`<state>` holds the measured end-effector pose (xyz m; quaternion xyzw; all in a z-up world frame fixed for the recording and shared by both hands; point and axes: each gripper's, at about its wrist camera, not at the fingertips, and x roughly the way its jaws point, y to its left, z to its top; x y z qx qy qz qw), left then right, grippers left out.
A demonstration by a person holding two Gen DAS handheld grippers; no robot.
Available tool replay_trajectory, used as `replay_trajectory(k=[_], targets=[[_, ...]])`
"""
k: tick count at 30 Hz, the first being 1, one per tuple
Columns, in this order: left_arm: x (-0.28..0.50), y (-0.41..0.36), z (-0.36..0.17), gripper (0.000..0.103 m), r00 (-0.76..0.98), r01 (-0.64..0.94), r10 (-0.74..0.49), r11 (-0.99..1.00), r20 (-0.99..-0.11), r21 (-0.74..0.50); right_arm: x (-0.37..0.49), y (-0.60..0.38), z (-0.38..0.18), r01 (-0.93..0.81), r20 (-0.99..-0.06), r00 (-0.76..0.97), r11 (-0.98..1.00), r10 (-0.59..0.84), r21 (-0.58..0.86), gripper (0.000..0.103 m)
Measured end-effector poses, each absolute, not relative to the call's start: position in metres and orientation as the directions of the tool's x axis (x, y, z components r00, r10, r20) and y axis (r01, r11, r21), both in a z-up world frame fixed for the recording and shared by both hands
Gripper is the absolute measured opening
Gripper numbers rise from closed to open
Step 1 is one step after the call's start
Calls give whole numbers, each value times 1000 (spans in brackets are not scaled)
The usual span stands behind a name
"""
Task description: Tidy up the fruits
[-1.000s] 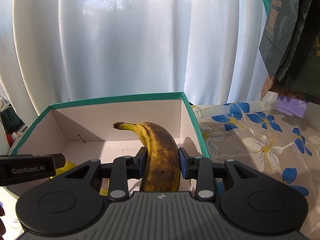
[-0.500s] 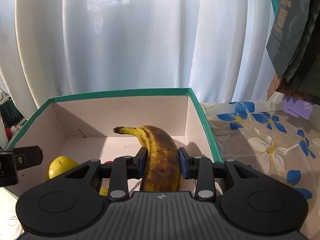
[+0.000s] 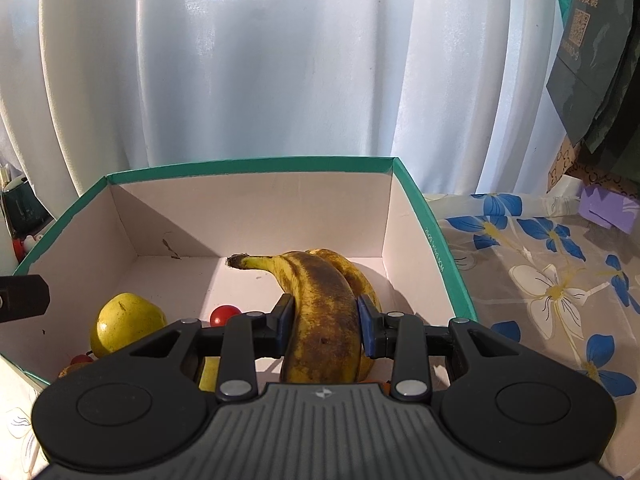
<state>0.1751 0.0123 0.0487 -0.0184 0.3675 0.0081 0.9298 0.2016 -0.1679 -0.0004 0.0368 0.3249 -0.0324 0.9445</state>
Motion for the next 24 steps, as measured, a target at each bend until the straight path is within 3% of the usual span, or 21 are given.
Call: replay_trajectory(k=[13, 16, 17, 19, 20, 24], targets=[[173, 11, 49, 97, 725, -26, 6, 999, -689, -19, 202, -166, -3, 76, -636, 771, 997, -37, 34, 34], [172, 11, 49, 97, 721, -28, 7, 999, -693, -19, 196, -168, 6, 71, -592, 805, 997, -36, 35, 35], [171, 11, 50, 97, 721, -29, 8, 999, -692, -18, 195, -169, 10, 58, -590, 807, 997, -20, 46, 40], [169, 10, 50, 99, 723, -27, 9, 1000, -691, -16, 191, -168, 16, 49, -582, 813, 997, -6, 58, 60], [168, 10, 51, 100, 723, -27, 10, 1000, -691, -14, 187, -167, 20, 59, -566, 824, 997, -21, 49, 79], [163, 9, 52, 101, 720, -20, 10, 1000, -694, -6, 167, -166, 34, 59, -531, 847, 995, -11, 74, 91]])
